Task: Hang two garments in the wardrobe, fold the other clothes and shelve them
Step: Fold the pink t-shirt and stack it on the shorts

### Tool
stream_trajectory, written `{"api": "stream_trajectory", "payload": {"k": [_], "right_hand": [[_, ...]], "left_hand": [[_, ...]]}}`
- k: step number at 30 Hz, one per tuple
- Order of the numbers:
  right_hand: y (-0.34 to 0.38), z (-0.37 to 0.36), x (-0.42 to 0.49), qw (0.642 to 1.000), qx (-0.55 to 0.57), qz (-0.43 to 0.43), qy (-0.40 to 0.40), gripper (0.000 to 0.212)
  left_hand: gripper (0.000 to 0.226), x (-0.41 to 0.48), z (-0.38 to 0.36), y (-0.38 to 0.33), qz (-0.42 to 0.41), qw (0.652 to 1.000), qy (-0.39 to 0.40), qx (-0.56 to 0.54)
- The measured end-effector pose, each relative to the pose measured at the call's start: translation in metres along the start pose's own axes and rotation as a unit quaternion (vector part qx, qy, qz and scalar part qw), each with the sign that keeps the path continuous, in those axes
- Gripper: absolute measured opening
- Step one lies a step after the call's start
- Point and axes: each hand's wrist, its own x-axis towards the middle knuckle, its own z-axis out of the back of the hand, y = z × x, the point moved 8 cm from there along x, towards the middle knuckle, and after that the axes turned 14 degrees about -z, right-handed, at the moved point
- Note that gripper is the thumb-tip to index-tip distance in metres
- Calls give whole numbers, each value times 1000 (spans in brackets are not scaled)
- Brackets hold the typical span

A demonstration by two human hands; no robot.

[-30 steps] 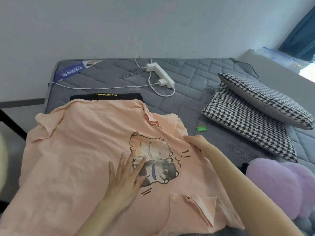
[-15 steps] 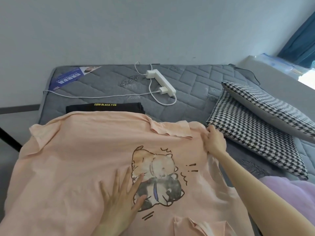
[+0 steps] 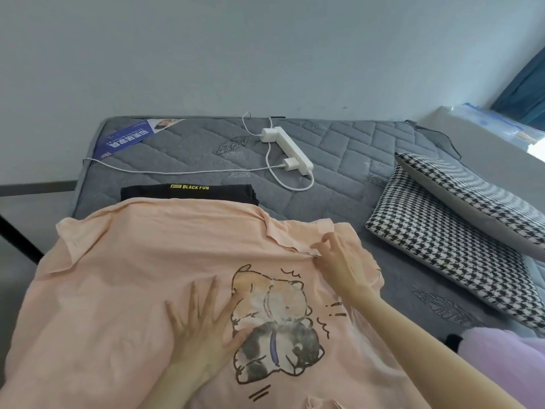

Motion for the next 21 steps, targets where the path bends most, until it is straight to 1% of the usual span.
{"api": "stream_trajectory", "payload": {"k": [1, 2, 4, 6, 7, 8, 10, 12, 13, 14, 15, 18, 20, 21], "right_hand": [[1, -1, 4, 1000, -9, 5, 8, 22], [0, -2, 10, 1000, -10, -2, 20, 19], [-7, -1, 21, 999, 5, -24, 36, 20], [-17, 9, 32, 996, 49, -72, 14, 18], [-25, 17, 38, 989, 101, -111, -2, 16], [-32, 26, 43, 974, 168, -154, -20, 16], [-43, 47, 50, 929, 293, -217, -65, 15], [-42, 66, 48, 898, 366, -216, -109, 11], [-38, 72, 43, 894, 384, -197, -118, 10], [-34, 74, 35, 899, 384, -175, -116, 9], [-32, 72, 25, 913, 362, -156, -106, 8], [-33, 53, -10, 967, 228, -100, -57, 4], [-33, 34, -31, 989, 142, -51, 4, 8], [-32, 24, -40, 992, 107, -39, 47, 10]], "left_hand": [[84, 1, 0, 1, -1, 1000, 17, -1], [84, 1, -1, 2, 0, 1000, 30, -5], [81, 3, -2, 2, 6, 999, 43, -18], [76, 2, -2, 2, 10, 998, 48, -31], [75, 3, -3, 2, 11, 998, 49, -36], [74, 3, -3, 3, 11, 998, 51, -39], [73, 3, -4, 3, 8, 998, 54, -43], [71, 2, -3, 4, 6, 997, 57, -48], [71, 2, -3, 4, 7, 997, 55, -48], [71, 2, -3, 4, 8, 997, 53, -46], [71, 2, -3, 4, 9, 998, 51, -45], [73, 2, -3, 4, 8, 998, 46, -46], [75, 2, -3, 3, 5, 998, 42, -46], [76, 2, -2, 2, 5, 998, 39, -47]]}}
